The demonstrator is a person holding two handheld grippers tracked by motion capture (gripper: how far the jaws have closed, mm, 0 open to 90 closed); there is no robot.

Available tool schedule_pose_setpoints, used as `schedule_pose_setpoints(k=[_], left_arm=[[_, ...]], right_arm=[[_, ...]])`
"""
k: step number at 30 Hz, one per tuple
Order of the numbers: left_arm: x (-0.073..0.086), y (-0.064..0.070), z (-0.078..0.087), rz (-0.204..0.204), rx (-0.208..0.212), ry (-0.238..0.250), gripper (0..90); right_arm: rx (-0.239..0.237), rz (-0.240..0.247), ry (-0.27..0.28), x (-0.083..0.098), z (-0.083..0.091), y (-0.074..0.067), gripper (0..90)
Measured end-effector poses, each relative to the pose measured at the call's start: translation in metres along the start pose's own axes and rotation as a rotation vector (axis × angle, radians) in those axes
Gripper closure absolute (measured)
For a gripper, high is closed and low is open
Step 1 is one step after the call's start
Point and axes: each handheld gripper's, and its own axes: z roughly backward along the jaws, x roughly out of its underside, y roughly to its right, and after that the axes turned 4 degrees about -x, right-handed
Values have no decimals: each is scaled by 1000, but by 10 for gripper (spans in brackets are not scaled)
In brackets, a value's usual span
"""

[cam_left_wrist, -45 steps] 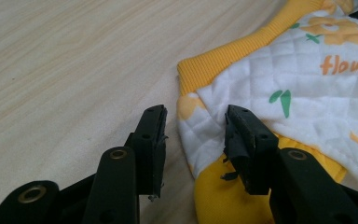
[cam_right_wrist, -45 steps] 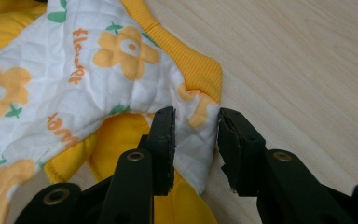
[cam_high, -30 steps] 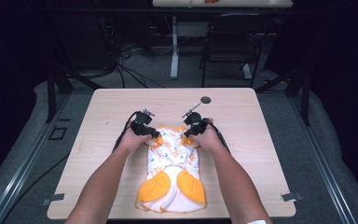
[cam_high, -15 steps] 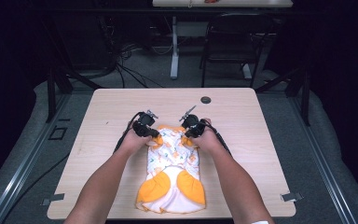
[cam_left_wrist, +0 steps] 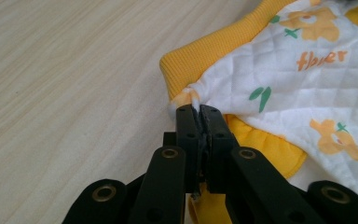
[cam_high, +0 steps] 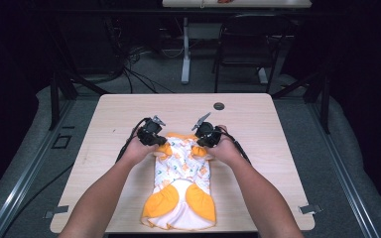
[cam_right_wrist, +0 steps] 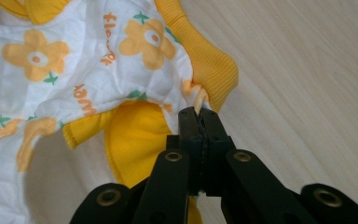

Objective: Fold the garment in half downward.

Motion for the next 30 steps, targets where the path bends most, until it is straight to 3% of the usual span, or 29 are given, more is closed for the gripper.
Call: schedule_pose_setpoints(k=[8, 25, 30], left_arm=[[-1, 4, 18, -26, -5, 32, 874], [-3, 8, 49, -26, -3, 100, 875], [-8, 10, 60, -48, -2, 117, 875]], right_arm=[[6, 42, 36, -1, 16, -7, 896], [22, 66, 112, -3, 49, -15, 896], [16, 92, 122, -6, 58, -16, 896]])
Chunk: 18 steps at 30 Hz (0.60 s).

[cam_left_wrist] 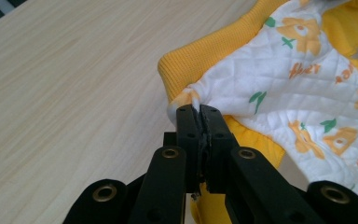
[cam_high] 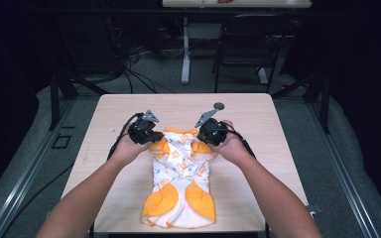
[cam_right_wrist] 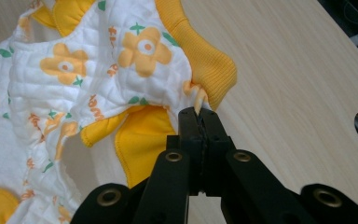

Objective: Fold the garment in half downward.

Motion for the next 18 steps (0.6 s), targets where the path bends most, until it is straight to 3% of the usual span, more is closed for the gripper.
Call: schedule_pose_setpoints(k=[8, 18], left_arm=[[-13, -2, 19, -4, -25, 39, 875], [-26, -3, 39, -38, -35, 79, 875]], right_arm=[[32, 21, 29, -12, 20, 0, 895], [68, 57, 52, -25, 42, 0, 896]])
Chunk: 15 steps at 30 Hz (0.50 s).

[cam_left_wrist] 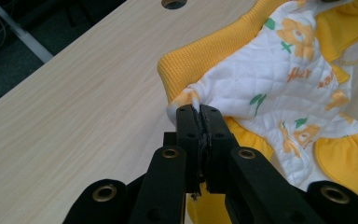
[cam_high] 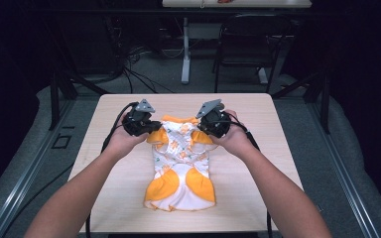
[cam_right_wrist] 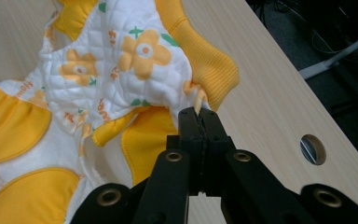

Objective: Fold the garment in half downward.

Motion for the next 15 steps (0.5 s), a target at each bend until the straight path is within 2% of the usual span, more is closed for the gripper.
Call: schedule_pose_setpoints(k=[15], left_arm=[[-21, -2, 15, -15, -51, 45, 874]], right_arm=[[73, 36, 30, -16, 19, 5, 896]])
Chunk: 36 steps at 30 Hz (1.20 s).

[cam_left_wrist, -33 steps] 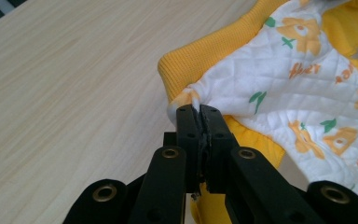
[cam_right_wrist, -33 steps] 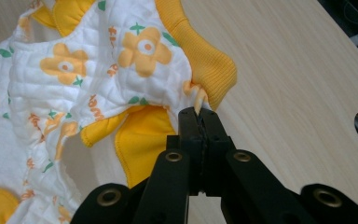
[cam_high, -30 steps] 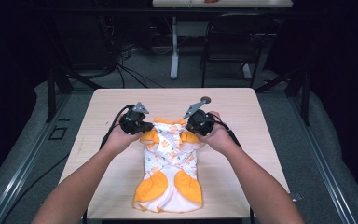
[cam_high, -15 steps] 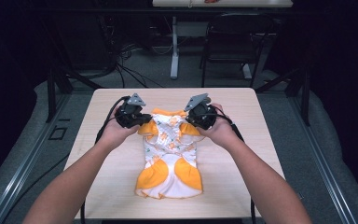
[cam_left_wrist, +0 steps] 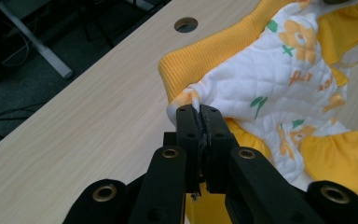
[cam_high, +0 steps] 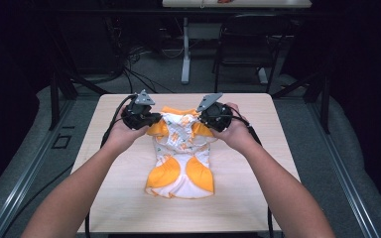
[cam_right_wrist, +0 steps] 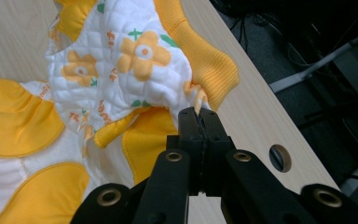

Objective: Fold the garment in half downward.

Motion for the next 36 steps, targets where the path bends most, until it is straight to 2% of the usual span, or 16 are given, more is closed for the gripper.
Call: schedule_pose_setpoints(k=[7, 8, 16, 24, 29, 36], left_arm=[[0, 2, 6, -24, -10, 12, 874], [1, 3, 6, -38, -10, 5, 874], [13, 13, 2, -74, 29, -28, 874], [22, 19, 1, -71, 52, -34, 874], [26, 21, 1, -75, 59, -44, 874], [35, 24, 0, -66, 80, -63, 874]], right_arm=[[17, 20, 24, -5, 7, 0, 896], [17, 29, 21, -4, 7, -2, 895], [8, 91, -38, 9, -3, -13, 895], [-12, 103, -46, 16, -5, -22, 895], [-11, 132, -64, 15, -3, -28, 895], [-34, 122, -66, 18, -5, -37, 895]])
